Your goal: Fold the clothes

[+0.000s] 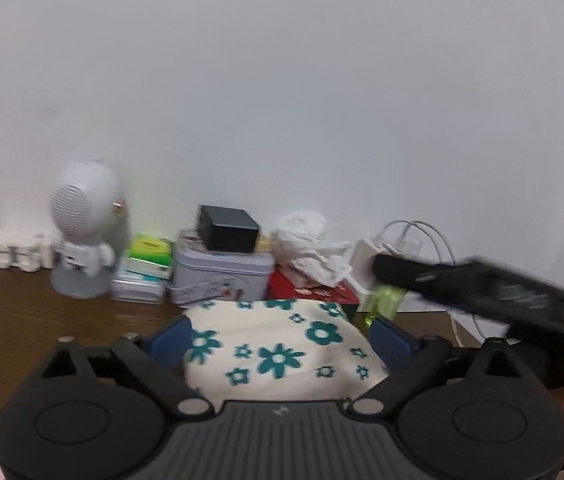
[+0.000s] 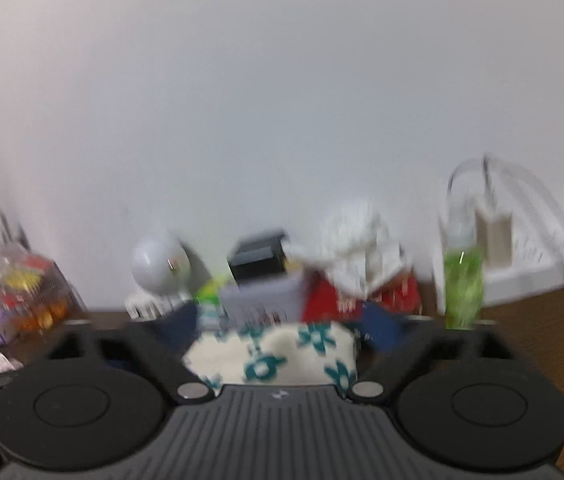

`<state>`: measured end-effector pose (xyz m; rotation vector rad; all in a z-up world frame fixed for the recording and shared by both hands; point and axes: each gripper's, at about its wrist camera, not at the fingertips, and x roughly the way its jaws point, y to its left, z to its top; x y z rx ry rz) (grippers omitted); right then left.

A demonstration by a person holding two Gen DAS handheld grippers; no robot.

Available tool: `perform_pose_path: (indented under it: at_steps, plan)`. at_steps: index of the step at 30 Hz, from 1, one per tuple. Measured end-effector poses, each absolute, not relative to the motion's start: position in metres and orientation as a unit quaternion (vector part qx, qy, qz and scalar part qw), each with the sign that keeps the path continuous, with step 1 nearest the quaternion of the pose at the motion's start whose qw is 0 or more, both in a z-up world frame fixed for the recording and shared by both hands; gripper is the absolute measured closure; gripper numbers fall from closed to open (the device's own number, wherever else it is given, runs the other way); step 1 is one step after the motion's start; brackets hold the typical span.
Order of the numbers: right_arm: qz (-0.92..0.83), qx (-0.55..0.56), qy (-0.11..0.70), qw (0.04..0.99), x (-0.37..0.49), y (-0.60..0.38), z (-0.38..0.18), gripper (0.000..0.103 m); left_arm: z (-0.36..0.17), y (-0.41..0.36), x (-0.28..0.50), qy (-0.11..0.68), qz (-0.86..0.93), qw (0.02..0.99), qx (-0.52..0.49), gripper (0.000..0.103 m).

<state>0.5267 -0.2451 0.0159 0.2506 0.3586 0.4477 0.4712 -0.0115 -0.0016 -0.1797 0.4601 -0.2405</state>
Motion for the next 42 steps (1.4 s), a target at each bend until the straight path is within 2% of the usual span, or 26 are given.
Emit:
perform_pose_path:
  at_steps: [3,7,23,42]
  plan:
    - [0.218,0.112,0.162,0.956,0.514,-0.243,0.024,0.0,0.0,-0.011,0.459,0.232,-0.097,0.966,-0.064,0.001]
    - [0.21,0.101,0.181,0.956,0.505,-0.236,0.023,0.0,0.0,-0.008,0.445,0.243,-0.074,0.966,-0.041,0.001]
    - [0.183,0.033,0.254,0.949,0.441,-0.22,0.013,0.0,0.01,0.013,0.392,0.261,-0.033,0.964,-0.048,0.001]
    - [0.206,0.03,0.269,0.94,0.295,-0.233,0.02,0.0,0.022,0.003,0.237,0.28,-0.025,0.959,-0.044,0.001]
